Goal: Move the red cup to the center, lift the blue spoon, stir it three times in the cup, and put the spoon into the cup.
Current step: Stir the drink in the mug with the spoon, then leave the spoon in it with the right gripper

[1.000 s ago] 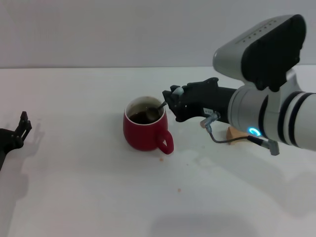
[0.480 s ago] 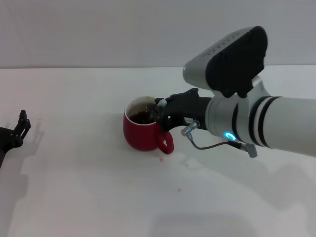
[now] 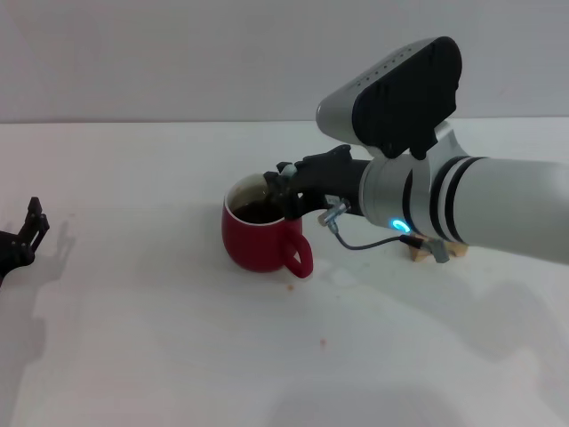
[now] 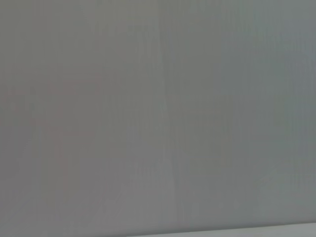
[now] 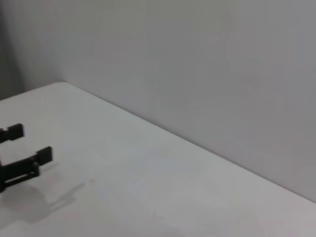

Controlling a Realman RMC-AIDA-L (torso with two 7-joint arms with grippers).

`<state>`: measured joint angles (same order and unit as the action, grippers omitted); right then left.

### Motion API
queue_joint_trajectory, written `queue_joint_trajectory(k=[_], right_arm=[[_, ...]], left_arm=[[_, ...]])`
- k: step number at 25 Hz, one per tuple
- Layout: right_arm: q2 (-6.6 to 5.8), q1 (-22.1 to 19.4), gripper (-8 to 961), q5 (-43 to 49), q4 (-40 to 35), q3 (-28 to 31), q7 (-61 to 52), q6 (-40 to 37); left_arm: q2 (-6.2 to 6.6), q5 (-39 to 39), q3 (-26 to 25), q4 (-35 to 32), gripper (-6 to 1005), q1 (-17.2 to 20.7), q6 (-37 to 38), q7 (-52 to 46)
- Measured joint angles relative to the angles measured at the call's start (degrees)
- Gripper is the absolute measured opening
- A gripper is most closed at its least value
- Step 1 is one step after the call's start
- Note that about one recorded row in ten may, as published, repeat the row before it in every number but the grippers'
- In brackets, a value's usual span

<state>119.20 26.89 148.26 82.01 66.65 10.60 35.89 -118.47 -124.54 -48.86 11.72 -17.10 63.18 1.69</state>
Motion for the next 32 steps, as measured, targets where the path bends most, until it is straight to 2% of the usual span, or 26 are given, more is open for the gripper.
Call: queue_joint_trajectory(k=[9, 15, 20, 25, 32], right_arm=[[-0.16, -1.13, 134, 0.44, -0.13, 1.75, -0.06, 0.25], [-0.08, -2.10, 133, 0.24, 2.18, -0.64, -0.06, 0.68], [0.05, -1.03, 134, 0.15, 1.16, -1.66, -0.06, 0.13], [0.08, 2.44, 134, 0.03, -3.46, -1.17, -0.56, -2.32], [-0.06, 3.25, 145, 0.11, -5.54, -0.04, -0.58, -2.83]], left_arm=[[0.00, 0.00, 0.00, 0.06, 841, -0.02, 0.11, -0.03], [0.00, 0.00, 0.00, 0.06, 841, -0.03, 0.15, -0.03], [0.00, 0.00, 0.00, 0.06, 842, 0.04, 0.24, -0.03], [0.00, 0.00, 0.00, 0.05, 841, 0.16, 0.28, -0.03], [0.00, 0.00, 0.00, 0.05, 841, 0.23, 0.37, -0.02]])
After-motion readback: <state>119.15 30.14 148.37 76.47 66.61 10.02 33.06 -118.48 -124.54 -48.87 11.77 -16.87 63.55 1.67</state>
